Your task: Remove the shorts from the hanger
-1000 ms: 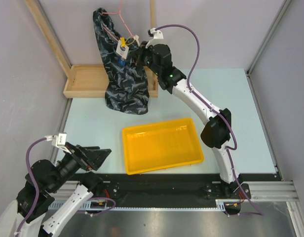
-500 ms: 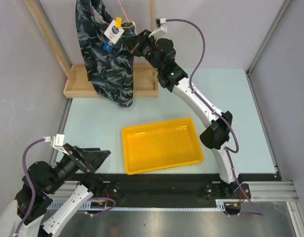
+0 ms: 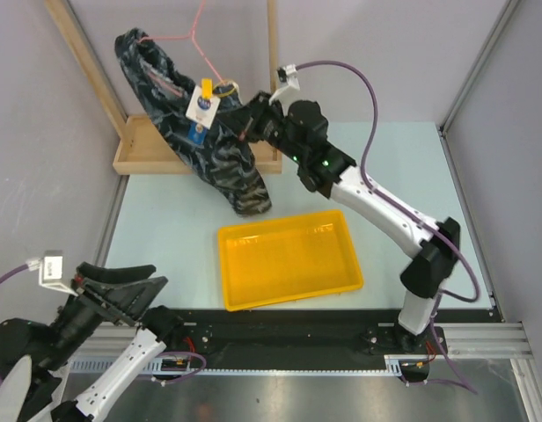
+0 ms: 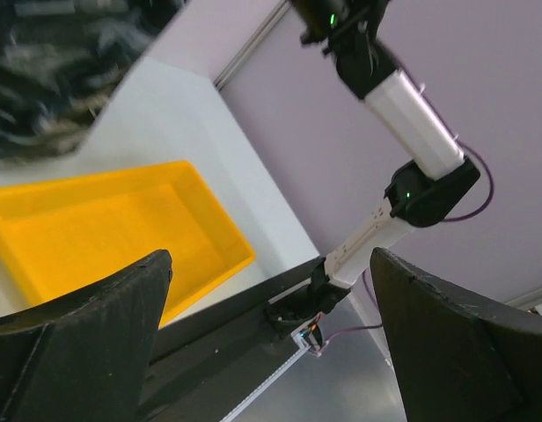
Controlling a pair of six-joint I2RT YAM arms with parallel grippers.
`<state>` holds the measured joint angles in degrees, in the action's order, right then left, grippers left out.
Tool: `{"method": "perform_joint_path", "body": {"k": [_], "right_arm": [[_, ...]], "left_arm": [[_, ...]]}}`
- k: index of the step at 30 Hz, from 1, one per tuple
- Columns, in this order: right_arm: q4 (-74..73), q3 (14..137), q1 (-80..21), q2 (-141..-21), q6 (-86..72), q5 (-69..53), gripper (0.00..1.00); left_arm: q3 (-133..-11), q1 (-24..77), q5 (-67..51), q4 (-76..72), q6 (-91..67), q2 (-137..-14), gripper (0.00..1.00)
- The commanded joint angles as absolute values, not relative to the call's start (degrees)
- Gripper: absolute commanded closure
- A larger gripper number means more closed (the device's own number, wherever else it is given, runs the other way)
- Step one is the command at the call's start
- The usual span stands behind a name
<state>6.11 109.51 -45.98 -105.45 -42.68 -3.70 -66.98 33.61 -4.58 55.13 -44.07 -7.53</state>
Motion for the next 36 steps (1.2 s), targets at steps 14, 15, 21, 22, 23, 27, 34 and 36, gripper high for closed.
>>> {"method": "perform_joint_path", "body": {"k": [14,15,21,22,23,27,34,36], "right_arm": [[0.5,79.8,-56.7,-72.5,-19.2,-15.9,1.0],[0.5,78.8,-57.0,-72.0,-19.2,-15.9,1.0],[1.6,74.1,-59.5,-68.2,-19.0,-16.4,1.0],[1.6,73.7,-59.7,-67.9,-19.0,-16.3,1.0],[1.6,73.0,-59.9,-67.2,-19.2,-16.2,1.0],[1.0,71.5,-60.5,-65.9,-19.2,-15.7,1.0],[2.5,70.0,-61.0,-64.2,-19.6,-16.7,1.0],[3.2,69.8,-61.3,-63.9,-19.9,-17.5,1.0]], "left_arm": [[-91.2,33.5,-10.7,44.4,-34.4,-35.8,0.0],[-93.0,33.6,-10.3,44.1,-33.8,-37.5,0.0],[-103.4,33.5,-7.0,44.9,-28.6,-48.1,0.05],[-103.4,33.5,-4.1,45.0,-27.9,-48.6,0.08],[-103.2,33.5,-2.3,44.8,-26.6,-48.7,0.11],[-99.9,33.5,3.0,44.0,-24.2,-47.8,0.24],[-99.0,33.5,8.9,47.0,-21.5,-48.0,0.25],[-99.0,33.5,9.3,47.0,-20.8,-48.5,0.23]]}}
